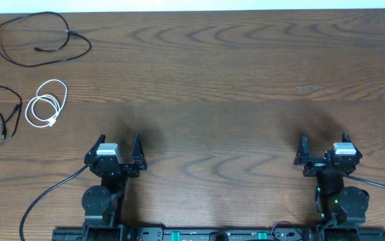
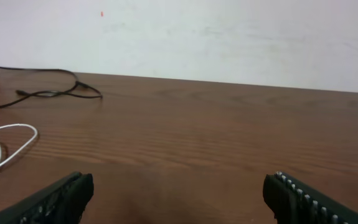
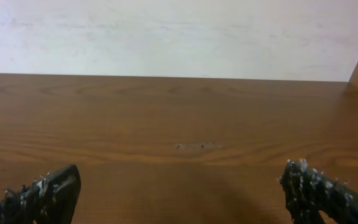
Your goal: Untangle cables
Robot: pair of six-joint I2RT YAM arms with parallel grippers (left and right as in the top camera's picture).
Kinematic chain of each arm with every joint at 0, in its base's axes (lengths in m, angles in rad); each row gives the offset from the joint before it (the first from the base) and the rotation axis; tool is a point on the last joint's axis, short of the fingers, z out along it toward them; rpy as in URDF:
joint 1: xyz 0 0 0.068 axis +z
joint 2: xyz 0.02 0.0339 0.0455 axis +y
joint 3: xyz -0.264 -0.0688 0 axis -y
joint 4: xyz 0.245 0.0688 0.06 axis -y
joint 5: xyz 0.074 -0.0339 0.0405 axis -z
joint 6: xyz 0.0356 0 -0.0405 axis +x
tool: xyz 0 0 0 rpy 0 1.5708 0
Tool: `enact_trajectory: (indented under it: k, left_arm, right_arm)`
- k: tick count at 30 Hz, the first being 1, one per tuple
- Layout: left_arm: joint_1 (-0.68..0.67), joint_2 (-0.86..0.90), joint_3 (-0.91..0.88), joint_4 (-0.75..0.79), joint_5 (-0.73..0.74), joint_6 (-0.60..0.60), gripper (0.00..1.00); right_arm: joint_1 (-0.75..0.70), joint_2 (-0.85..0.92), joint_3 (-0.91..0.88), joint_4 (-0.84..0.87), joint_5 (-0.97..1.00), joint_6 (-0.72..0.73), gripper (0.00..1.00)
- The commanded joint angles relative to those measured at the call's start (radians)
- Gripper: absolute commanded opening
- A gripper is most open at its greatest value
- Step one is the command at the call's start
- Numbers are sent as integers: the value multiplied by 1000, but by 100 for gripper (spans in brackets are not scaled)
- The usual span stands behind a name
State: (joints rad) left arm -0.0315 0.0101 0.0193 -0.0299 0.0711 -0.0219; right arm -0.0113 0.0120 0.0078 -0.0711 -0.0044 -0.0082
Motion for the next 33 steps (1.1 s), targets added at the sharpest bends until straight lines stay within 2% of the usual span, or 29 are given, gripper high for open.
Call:
enact_trajectory:
  k: [1,33]
  left_arm:
    - [15,-9,-16,-44,-2,7,92]
    - [15,-9,-16,-44,6,70,92]
  right_arm:
    - [-8,-6,-3,-5,-2,11,99]
    - [-8,-6,-3,-5,-2,11,99]
